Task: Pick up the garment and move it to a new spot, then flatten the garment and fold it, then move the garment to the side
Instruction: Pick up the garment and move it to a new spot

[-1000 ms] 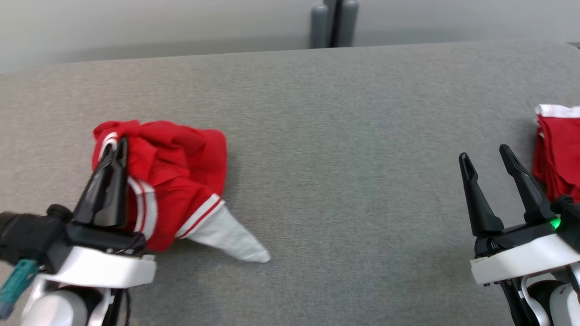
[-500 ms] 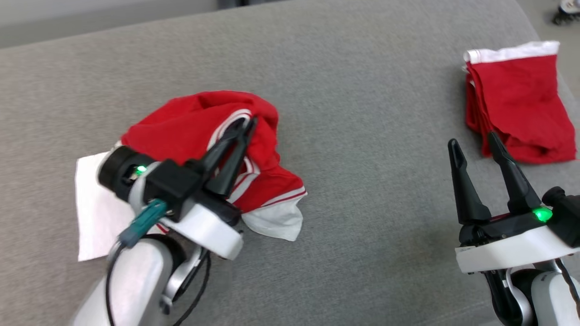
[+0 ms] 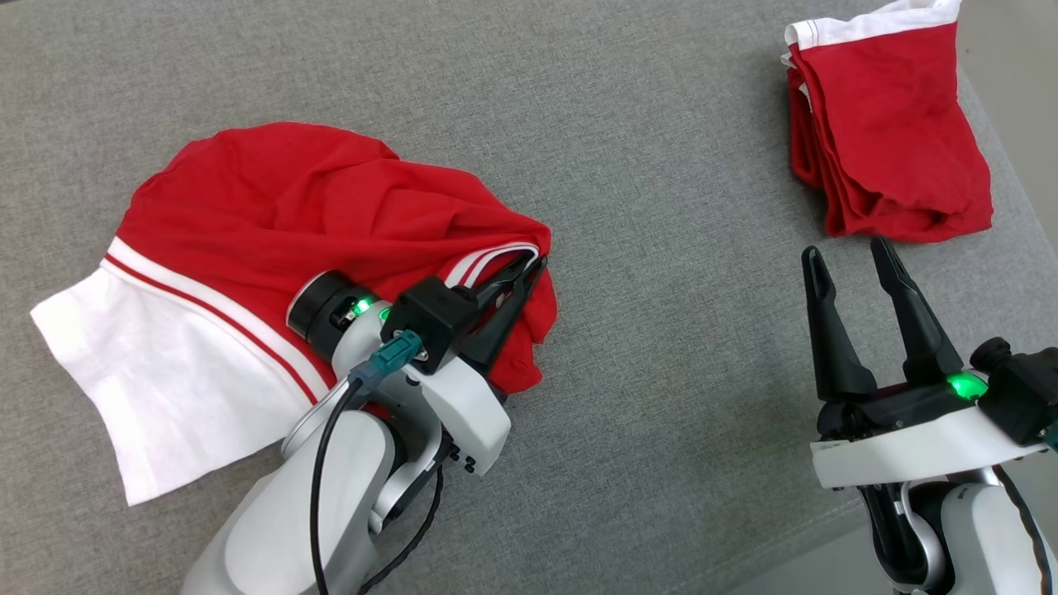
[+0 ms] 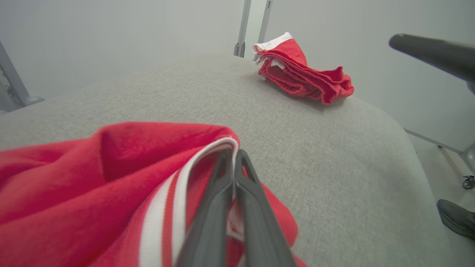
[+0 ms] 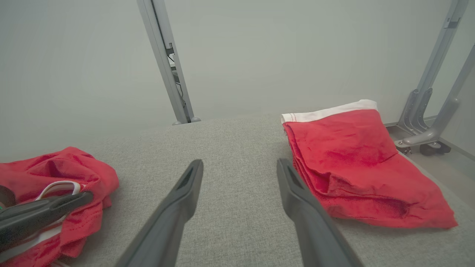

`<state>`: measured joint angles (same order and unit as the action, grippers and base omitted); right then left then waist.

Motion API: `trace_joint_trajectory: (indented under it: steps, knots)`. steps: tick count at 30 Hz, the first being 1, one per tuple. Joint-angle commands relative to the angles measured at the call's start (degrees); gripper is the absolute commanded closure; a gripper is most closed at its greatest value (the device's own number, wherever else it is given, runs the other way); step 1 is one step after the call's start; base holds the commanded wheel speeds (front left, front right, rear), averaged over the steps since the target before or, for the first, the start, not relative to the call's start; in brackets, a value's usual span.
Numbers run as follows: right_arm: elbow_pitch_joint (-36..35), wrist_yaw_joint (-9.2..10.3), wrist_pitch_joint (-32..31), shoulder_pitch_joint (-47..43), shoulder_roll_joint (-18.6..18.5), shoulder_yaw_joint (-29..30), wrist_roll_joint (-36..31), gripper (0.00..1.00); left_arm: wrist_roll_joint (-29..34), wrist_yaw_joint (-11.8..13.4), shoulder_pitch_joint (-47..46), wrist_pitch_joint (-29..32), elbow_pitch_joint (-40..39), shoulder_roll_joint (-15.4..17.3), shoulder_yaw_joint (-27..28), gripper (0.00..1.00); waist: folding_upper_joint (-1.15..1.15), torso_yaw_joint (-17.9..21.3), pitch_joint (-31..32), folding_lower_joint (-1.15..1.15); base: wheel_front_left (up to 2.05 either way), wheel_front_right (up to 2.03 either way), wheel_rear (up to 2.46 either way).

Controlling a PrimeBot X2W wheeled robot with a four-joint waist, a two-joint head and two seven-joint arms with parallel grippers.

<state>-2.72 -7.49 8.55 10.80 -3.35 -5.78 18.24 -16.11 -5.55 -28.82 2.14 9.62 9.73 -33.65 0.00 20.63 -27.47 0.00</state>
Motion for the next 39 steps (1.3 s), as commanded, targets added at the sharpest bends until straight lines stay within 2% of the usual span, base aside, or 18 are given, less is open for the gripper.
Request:
trace_joint_trajectory:
  steps: [1, 2, 3, 4, 8, 15, 26, 33, 39]
  knots:
    - [0.31, -0.02, 0.50, 0.72, 0.11, 0.16, 0.46, 0.00, -0.31, -0.42, -0.89, -0.40, 0.86, -0.15, -0.29, 1.00, 0.00, -0.09, 0.08, 0.00, 0.00, 0.00, 0.00]
    - [0.63, -0.02, 0.63, 0.71, 0.11, 0.20, 0.51, 0.00, -0.51, -0.47, -1.23, -1.05, 1.24, -0.50, -0.49, 0.65, 0.00, -0.23, 0.24, 0.00, 0.00, 0.00, 0.00]
    - [0.90, -0.02, 0.63, 0.81, 0.14, 0.23, 0.56, 0.00, -0.76, -0.60, -1.33, -1.47, 1.56, -0.76, -0.69, 0.23, 0.00, -0.45, 0.50, 0.00, 0.00, 0.00, 0.00]
    - [1.02, -0.02, 0.70, 0.91, 0.15, 0.26, 0.46, 0.00, -0.75, -0.59, -1.28, -2.00, 1.75, -0.89, -0.95, 0.00, 0.00, -0.76, 0.80, 0.00, 0.00, 0.00, 0.00]
    - [1.61, -0.02, 0.67, 1.03, 0.15, 0.46, 0.16, 0.00, -1.61, -0.50, -0.64, -4.85, 1.44, -1.25, -0.66, 0.00, 0.00, -2.42, 2.65, 0.00, 0.00, 0.00, 0.00]
    - [0.72, -0.02, -0.96, -0.43, -0.92, 2.14, -0.81, 0.00, -3.47, 2.49, 0.96, -9.17, -1.24, -0.60, 3.54, 0.00, 0.00, -7.77, 6.36, 0.00, 0.00, 0.00, 0.00]
    - [-1.20, -0.02, -3.98, -2.21, -2.04, 3.18, -1.86, 0.00, -9.02, 10.02, 9.04, -14.93, -2.97, 3.60, 16.52, 0.00, 0.00, -15.70, 11.32, 0.00, 0.00, 0.00, 0.00]
    - [-1.98, -0.02, -5.53, -3.54, -2.81, 3.89, -2.59, 0.00, -10.48, 11.73, 14.73, -16.63, -4.54, 5.74, 22.16, 0.00, 0.00, -18.91, 13.25, 0.00, 0.00, 0.00, 0.00]
    - [-2.10, -0.02, -6.62, -4.98, -3.48, 4.42, -3.40, 0.00, -9.69, 11.48, 20.22, -17.16, -6.64, 7.32, 25.12, 0.00, 0.00, -20.68, 15.32, 0.00, 0.00, 0.00, 0.00]
